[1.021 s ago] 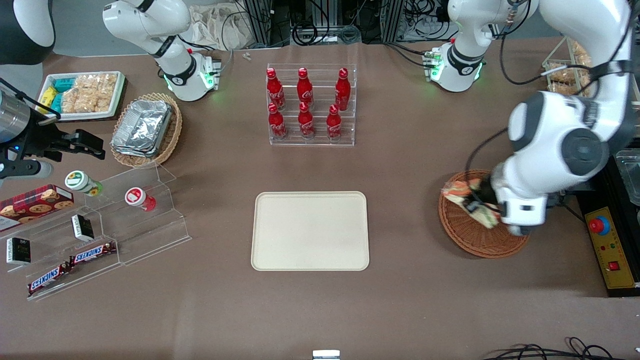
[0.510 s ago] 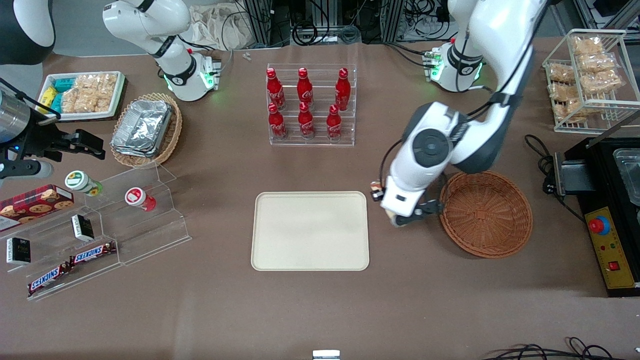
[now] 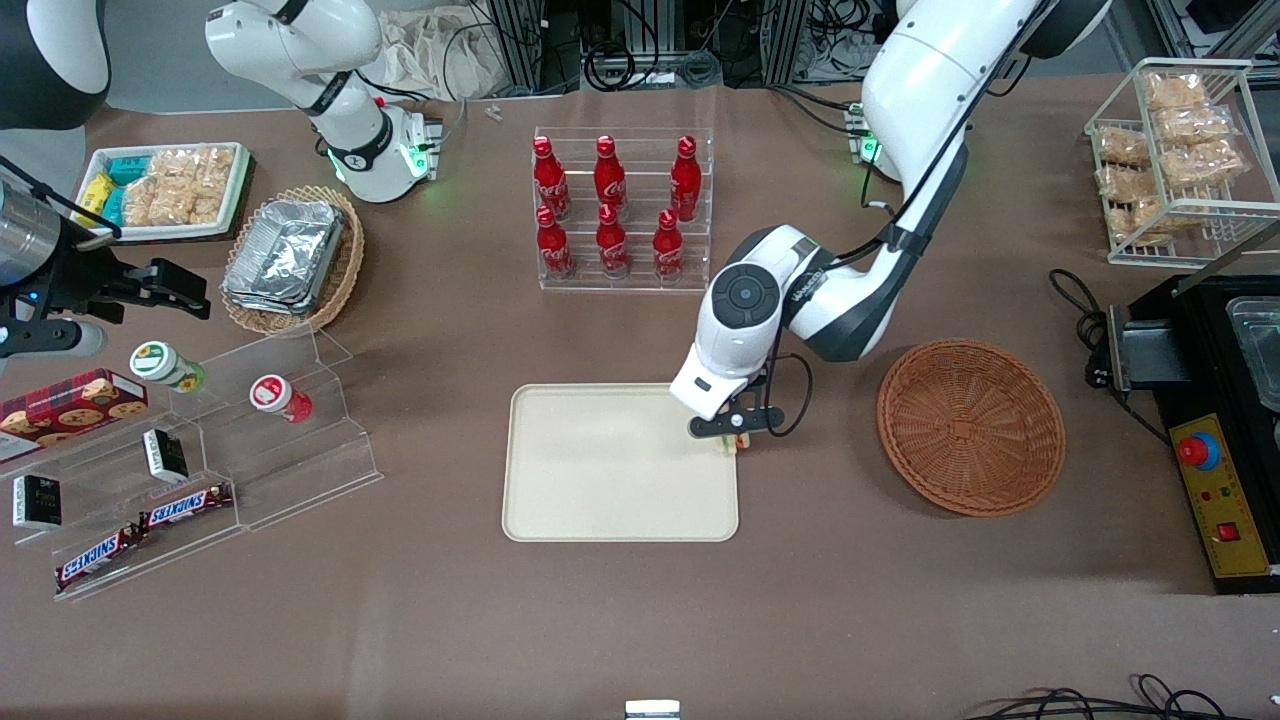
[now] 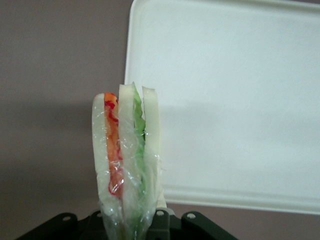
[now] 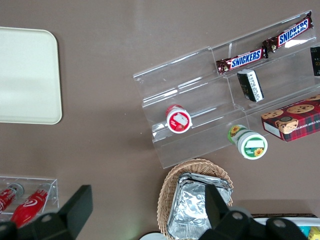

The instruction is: Place sandwich from basket to tray

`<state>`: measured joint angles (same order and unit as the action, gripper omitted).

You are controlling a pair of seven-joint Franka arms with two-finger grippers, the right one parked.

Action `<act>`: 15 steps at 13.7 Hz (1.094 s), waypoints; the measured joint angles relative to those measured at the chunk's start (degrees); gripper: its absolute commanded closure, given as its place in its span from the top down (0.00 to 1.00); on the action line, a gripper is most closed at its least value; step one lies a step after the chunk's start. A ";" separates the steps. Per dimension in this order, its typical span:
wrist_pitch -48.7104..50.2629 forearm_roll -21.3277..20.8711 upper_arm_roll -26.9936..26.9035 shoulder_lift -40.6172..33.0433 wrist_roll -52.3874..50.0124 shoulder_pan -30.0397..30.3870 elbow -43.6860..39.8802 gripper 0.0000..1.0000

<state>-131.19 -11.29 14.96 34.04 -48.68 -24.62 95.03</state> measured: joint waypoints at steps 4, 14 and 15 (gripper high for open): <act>-6.10 -2.99 -0.18 2.86 5.68 0.01 -0.05 0.42; -8.44 -3.56 -0.54 4.21 9.07 0.30 -1.47 0.99; -8.35 -3.53 -0.75 3.71 8.12 0.73 -2.16 0.99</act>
<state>-139.54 -14.82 14.20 37.75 -40.56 -23.90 92.87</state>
